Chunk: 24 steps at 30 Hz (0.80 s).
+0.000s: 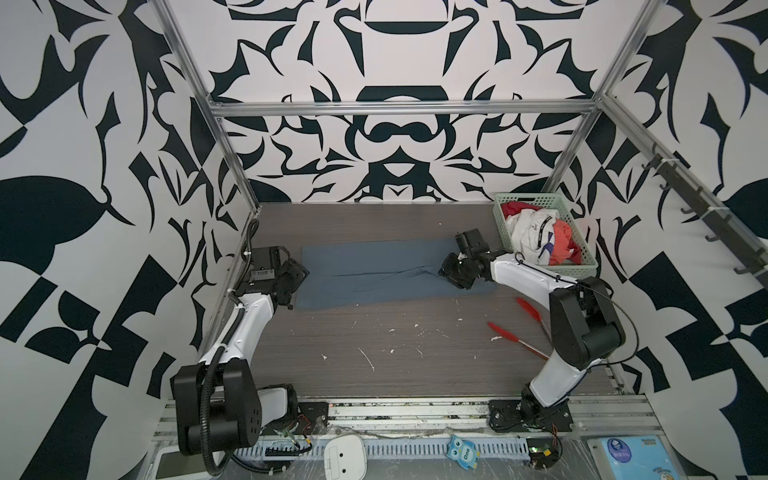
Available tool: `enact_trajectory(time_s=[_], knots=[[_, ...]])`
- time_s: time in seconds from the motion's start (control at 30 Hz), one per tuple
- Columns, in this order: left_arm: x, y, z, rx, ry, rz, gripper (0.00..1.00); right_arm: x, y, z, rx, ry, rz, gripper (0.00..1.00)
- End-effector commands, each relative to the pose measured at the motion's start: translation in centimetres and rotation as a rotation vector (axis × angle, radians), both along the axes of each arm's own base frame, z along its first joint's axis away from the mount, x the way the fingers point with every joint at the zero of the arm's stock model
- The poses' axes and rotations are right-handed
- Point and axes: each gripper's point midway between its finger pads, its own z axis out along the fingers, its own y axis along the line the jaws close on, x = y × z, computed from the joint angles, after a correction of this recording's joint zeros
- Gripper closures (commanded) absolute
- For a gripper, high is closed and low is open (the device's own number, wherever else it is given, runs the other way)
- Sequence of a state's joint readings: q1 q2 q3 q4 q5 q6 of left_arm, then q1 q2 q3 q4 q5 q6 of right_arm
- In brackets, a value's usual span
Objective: Fold and stack the t-shirts
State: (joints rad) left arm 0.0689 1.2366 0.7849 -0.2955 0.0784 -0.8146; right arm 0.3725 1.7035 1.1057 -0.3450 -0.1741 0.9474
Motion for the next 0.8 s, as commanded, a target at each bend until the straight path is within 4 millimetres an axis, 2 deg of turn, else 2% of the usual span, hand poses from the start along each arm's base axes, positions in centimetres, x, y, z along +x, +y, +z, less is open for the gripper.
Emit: enact_trajectory(time_s=[0.0, 0.17, 0.33, 0.47, 0.67, 0.77], knots=[[-0.8, -0.6, -0.2, -0.016, 0.005, -0.026, 0.27, 1.0, -0.9, 1.5, -0.006, -0.069, -0.062, 0.59], [-0.8, -1.1, 0.2, -0.027, -0.013, -0.054, 0.21, 1.5, -1.0, 0.2, -0.026, -0.063, -0.059, 0.59], [-0.8, -1.4, 0.5, -0.028, -0.031, -0.076, 0.17, 2.6, -0.6, -0.6, -0.044, -0.072, -0.038, 0.53], [-0.9, -1.5, 0.9, -0.026, -0.052, -0.085, 0.02, 2.8, -0.3, -2.0, -0.043, -0.038, -0.03, 0.53], [-1.0, -1.4, 1.6, -0.017, -0.08, -0.081, 0.0, 3.1, -0.3, -2.5, -0.049, -0.043, -0.034, 0.57], [-1.1, -1.3, 1.5, -0.016, -0.077, -0.078, 0.0, 3.4, -0.1, -2.5, -0.037, -0.046, -0.033, 0.65]])
